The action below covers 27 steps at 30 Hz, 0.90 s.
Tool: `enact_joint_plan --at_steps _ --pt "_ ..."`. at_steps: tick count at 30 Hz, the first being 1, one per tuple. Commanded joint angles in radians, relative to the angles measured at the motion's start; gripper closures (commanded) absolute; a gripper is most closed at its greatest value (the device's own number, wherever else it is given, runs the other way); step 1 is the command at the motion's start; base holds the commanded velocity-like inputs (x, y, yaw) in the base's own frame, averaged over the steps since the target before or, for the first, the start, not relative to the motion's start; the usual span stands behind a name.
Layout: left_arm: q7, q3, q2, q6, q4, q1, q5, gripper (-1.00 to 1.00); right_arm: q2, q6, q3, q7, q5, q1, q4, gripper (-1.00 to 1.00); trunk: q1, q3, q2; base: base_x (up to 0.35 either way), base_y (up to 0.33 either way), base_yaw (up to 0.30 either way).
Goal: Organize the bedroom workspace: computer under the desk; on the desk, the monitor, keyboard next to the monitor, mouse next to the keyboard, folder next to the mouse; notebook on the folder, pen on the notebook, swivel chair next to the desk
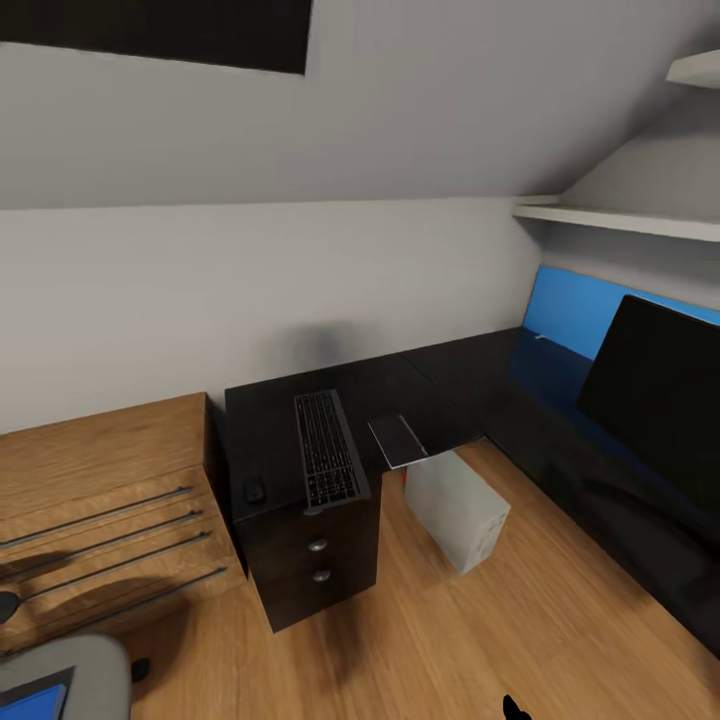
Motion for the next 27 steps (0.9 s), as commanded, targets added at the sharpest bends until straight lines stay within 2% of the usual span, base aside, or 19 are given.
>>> enact_joint_plan --at_steps 1,27 --pt "0.009 -0.005 0.001 0.004 -0.003 0.000 0.008 -1.00 0.001 0.000 0.007 0.006 -0.011 -0.001 0.002 -1.00 -0.004 0.002 0.007 0.000 0.000 0.000" --pt "0.009 -0.010 -0.001 0.004 0.023 0.000 0.008 -1.00 0.001 0.000 0.007 0.006 -0.011 -0.001 0.002 -1.00 -0.104 0.084 0.189 0.000 0.000 0.000"
